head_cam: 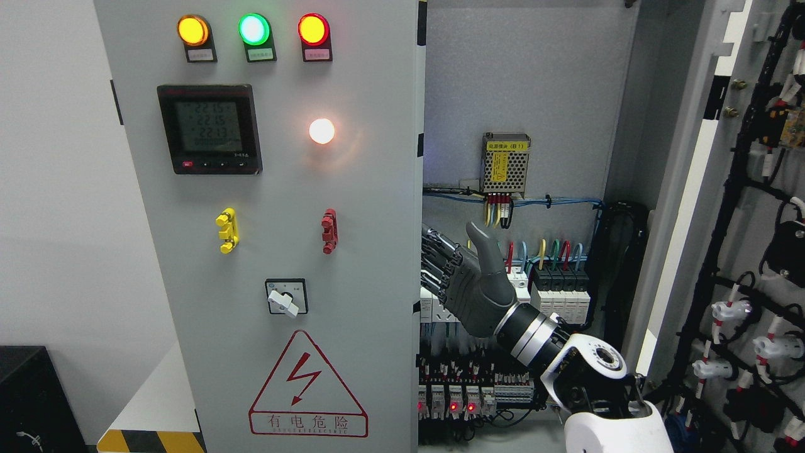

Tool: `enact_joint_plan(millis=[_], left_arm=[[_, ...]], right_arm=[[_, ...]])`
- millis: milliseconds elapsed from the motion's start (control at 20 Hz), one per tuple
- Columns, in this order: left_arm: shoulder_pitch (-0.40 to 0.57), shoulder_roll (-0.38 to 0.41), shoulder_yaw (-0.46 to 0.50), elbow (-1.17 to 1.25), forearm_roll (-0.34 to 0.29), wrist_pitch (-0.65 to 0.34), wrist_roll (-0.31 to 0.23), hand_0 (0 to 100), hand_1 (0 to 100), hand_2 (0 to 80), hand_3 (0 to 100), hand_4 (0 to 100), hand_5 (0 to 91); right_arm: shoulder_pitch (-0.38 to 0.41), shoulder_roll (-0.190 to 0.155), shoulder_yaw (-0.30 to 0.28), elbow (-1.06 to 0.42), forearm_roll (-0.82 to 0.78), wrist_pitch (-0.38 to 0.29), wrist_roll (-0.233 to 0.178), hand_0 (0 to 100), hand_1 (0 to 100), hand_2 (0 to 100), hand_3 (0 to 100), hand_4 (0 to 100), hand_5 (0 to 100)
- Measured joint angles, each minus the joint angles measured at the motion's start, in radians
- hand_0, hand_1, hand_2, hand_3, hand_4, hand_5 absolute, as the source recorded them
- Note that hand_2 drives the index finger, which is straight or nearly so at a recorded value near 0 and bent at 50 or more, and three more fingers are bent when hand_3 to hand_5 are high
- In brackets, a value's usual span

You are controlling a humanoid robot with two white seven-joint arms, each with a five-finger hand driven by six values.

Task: Open door with both hands
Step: 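Hook the right hand fingers behind the warning-sign door's inner edge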

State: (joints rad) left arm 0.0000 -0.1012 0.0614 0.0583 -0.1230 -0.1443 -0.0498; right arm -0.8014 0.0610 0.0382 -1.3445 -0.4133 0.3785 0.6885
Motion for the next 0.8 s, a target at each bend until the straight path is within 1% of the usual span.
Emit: enact_joint_plan(millis=[401, 651, 801], left_arm=[[0.000, 0.000, 0.000, 0.000, 0.000, 0.000, 0.000, 0, 0, 0.0, 0, 0, 0.0], [0.000, 0.000, 0.000, 0.000, 0.000, 0.000, 0.000, 0, 0, 0.0, 0, 0, 0.0], [0.000, 0.000, 0.000, 0.000, 0.000, 0.000, 0.004, 0, 0, 0.0, 0, 0, 0.0]], right_arm=[[-0.003, 0.000, -0.016, 0.004, -0.002, 0.010, 0.033, 0, 0, 0, 0, 0, 0], [-0.004, 0.000, -0.019, 0.006, -0.003, 0.023, 0.035, 0, 0, 0, 0, 0, 0], [-0.004, 0.000, -0.020, 0.006, -0.003, 0.029, 0.043, 0, 0, 0, 0, 0, 0]])
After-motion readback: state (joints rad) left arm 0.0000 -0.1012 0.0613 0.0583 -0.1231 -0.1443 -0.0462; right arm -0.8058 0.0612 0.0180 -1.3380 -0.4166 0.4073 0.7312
